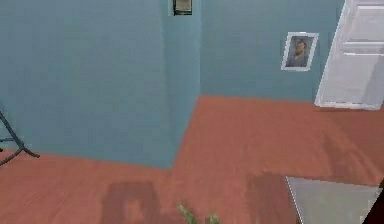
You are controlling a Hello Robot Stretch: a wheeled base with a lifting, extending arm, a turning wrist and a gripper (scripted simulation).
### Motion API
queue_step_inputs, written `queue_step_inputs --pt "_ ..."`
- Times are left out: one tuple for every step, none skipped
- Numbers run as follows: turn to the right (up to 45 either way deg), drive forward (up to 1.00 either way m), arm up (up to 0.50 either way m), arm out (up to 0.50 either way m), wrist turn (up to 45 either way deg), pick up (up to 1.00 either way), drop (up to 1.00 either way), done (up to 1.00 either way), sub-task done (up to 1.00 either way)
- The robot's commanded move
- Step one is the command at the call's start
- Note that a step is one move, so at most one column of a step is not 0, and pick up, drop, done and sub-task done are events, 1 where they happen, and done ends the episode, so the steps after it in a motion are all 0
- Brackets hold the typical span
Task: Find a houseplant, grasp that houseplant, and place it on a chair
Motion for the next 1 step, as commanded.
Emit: queue_step_inputs --pt "45.0 0.0 0.0 0.0 0.0 0.0 0.0 0.0 0.0"
